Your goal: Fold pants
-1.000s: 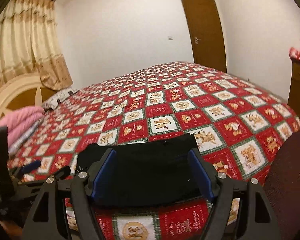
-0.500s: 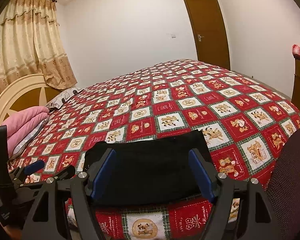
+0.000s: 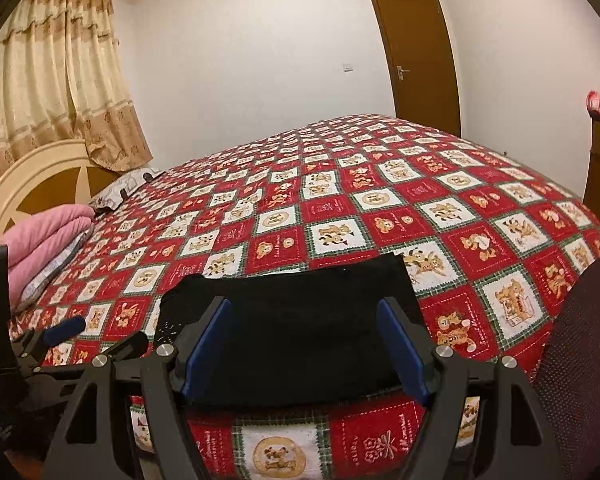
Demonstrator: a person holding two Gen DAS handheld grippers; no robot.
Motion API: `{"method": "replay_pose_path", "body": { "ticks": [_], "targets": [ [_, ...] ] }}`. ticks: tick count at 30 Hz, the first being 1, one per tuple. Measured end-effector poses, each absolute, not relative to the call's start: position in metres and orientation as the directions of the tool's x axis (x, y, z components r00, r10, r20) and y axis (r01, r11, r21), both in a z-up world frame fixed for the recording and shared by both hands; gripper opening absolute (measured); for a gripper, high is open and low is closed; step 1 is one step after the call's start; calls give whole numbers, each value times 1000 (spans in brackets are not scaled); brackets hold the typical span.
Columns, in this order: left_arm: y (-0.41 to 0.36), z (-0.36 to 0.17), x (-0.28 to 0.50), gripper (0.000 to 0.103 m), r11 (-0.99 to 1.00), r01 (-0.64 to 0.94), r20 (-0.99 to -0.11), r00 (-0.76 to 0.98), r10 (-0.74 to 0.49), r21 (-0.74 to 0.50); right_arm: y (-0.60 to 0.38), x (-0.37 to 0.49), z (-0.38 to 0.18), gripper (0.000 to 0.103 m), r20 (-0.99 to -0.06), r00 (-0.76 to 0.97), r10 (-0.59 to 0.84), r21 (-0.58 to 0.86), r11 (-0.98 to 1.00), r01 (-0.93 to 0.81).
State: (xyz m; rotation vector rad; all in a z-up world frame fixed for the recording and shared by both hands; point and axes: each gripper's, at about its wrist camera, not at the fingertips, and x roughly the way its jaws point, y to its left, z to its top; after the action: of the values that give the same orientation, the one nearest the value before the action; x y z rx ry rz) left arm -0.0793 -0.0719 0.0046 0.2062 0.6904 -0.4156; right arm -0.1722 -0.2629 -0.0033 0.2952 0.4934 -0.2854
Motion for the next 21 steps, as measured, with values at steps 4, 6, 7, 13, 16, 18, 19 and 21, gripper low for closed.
{"method": "replay_pose_path", "body": {
  "ticks": [4, 6, 7, 13, 16, 18, 19, 21],
  "targets": [
    [-72, -11, -60, 102, 889, 458, -679, 654, -333, 6, -298, -163, -28, 77, -554, 811, -191, 231, 900, 369],
    [-70, -22, -47, 102, 889, 458, -696, 629, -347, -29, -323, -161, -45, 77, -578, 797, -172, 288, 871, 397],
    [-70, -32, -36, 102, 890, 454, -711, 611, -350, -48, -331, -160, -49, 77, -587, 793, -165, 309, 859, 408],
    [-64, -69, 3, 102, 889, 397, -803, 440, -403, -229, -373, -134, -80, 77, -631, 765, -131, 389, 799, 458],
    [-64, -69, 2, 102, 879, 407, -788, 442, -428, -248, -385, -121, -100, 77, -663, 746, -63, 452, 760, 467],
    [-68, -69, 1, 102, 880, 414, -794, 441, -419, -235, -382, -126, -104, 77, -638, 767, -68, 472, 752, 460],
    [-68, -71, 2, 103, 882, 408, -796, 440, -417, -236, -379, -126, -104, 77, -647, 760, -63, 460, 763, 454],
    [-69, -72, 0, 103, 881, 405, -792, 442, -422, -243, -370, -123, -104, 77, -672, 738, -62, 410, 799, 441]
  ]
}}
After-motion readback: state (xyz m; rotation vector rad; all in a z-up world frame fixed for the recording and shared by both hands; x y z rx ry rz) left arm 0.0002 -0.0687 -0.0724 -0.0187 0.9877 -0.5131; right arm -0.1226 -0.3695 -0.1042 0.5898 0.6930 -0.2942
